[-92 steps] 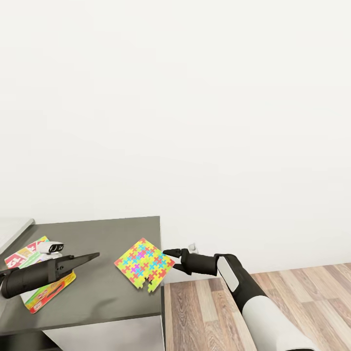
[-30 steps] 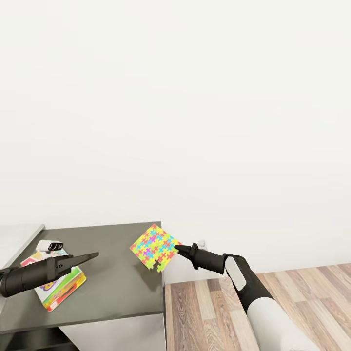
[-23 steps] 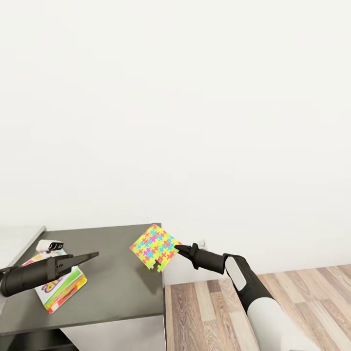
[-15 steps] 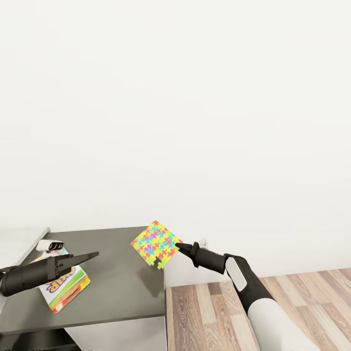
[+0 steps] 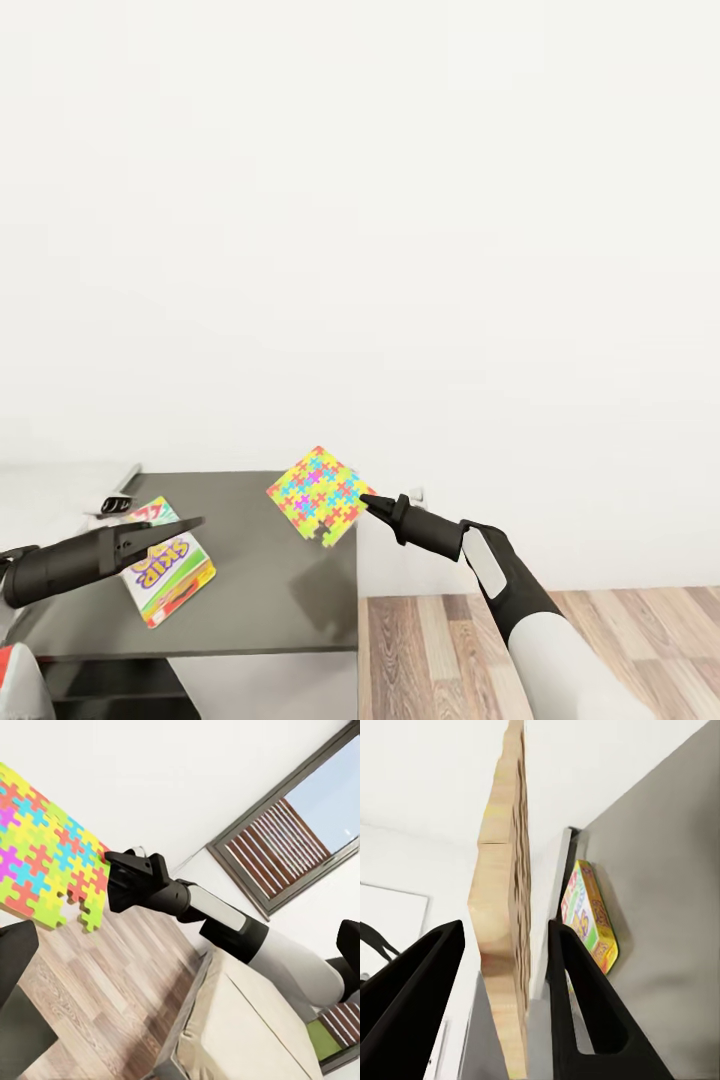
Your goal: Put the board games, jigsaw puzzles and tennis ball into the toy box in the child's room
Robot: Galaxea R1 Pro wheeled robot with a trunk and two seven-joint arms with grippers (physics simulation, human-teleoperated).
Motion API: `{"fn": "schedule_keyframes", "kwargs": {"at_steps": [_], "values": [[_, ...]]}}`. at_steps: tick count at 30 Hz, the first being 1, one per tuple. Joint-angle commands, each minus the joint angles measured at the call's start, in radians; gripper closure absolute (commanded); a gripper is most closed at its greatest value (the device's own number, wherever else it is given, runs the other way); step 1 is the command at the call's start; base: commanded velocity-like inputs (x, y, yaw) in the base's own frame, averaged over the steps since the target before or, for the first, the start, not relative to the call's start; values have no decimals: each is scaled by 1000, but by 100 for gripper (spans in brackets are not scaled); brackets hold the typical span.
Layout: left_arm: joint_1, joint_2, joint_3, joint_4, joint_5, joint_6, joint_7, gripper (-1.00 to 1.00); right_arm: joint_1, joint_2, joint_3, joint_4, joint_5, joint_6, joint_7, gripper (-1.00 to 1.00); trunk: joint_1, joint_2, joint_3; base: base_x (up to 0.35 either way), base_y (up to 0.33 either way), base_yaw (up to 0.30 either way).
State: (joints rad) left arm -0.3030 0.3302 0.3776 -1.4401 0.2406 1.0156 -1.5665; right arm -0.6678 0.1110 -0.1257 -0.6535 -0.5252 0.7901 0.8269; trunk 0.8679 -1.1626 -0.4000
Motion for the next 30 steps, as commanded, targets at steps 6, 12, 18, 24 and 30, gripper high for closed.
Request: {"fn": "schedule_keyframes", "kwargs": {"at_steps": [6,12,18,24,30], "values": [[-1,0,-47,0,-3,9,-4,-100,0,-2,-5,0,4,3,2,100,-23,42,27,0,0,170],[-1,2,-61,0,-4,8,-4,-100,1,-14,-5,0,4,4,1,100,-46,84,48,0,0,53],[-1,2,-62,1,-4,8,-4,-100,1,-49,-5,0,5,1,-14,100,-69,126,66,0,0,3],[-2,1,-62,1,-4,7,-4,-100,1,-60,-5,0,4,0,-6,100,-92,168,85,0,0,0],[-2,1,-62,1,-4,6,-4,-100,1,-60,-6,0,4,-9,-6,100,-115,210,104,0,0,1]]}}
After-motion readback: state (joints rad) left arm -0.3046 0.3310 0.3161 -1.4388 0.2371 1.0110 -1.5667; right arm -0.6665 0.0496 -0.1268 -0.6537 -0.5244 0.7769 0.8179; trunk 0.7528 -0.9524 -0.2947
